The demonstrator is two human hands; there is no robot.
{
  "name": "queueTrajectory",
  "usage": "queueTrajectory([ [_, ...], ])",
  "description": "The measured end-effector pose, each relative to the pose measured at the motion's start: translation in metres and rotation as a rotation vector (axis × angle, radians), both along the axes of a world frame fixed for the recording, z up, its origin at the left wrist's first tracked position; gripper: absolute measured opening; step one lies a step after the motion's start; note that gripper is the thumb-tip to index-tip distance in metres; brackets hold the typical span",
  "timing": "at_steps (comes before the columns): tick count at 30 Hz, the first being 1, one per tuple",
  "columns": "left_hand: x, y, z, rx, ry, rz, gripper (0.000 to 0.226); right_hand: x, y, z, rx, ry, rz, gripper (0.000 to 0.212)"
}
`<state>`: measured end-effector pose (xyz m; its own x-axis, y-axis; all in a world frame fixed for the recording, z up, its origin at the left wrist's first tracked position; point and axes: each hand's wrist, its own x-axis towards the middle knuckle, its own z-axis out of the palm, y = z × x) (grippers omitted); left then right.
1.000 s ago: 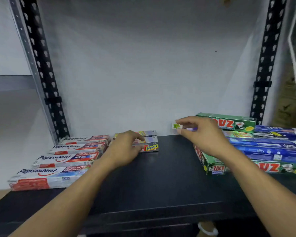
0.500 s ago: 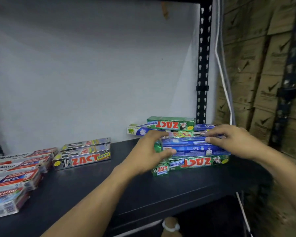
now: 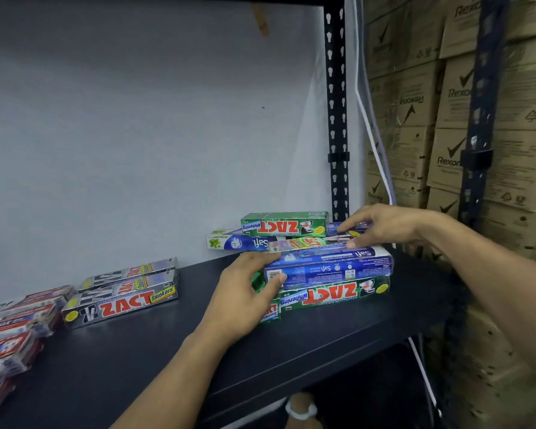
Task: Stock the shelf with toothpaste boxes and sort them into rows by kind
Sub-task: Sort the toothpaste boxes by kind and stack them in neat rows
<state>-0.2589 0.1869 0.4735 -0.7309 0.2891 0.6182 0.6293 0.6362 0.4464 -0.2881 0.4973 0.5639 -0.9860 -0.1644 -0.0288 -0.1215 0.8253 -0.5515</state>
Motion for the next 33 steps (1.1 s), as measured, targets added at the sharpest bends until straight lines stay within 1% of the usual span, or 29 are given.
queueTrajectory([
  [4,0.004,-0.001,0.002,0.004,0.005,0.02,0.037,-0.005,-0.003,0.002,0.102,-0.006,0.012,0.051],
  [9,0.008,-0.001,0.003,0.016,-0.001,0.017,0.035,-0.009,-0.005,0.004,0.091,-0.047,0.034,0.041],
  [13,0.008,0.0,0.003,0.034,-0.013,0.019,0.033,-0.004,-0.001,0.006,0.024,-0.005,0.055,0.035],
  [15,0.008,0.0,0.002,0.04,-0.017,0.02,0.034,0.002,0.002,0.01,-0.071,0.039,0.044,0.035],
  [18,0.007,0.002,0.001,0.035,-0.011,0.029,0.036,0.016,0.01,0.021,-0.31,0.138,0.016,0.03],
  [22,0.008,0.006,0.001,0.024,0.005,0.058,0.037,0.038,0.026,0.033,-0.429,0.333,-0.037,0.019],
  [25,0.008,0.006,0.002,0.019,-0.002,0.054,0.037,0.05,0.031,0.036,-0.616,0.344,0.004,0.022],
  [27,0.01,0.005,0.004,0.099,-0.019,0.031,0.036,0.056,0.028,0.036,-0.646,0.32,0.055,0.022],
  [31,0.025,0.002,0.013,0.505,-0.065,-0.006,0.033,0.06,0.008,0.029,-0.568,0.288,0.123,0.023],
  [33,0.036,-0.004,0.014,0.635,-0.156,-0.066,0.034,0.061,-0.007,0.023,-0.606,0.258,0.157,0.024],
])
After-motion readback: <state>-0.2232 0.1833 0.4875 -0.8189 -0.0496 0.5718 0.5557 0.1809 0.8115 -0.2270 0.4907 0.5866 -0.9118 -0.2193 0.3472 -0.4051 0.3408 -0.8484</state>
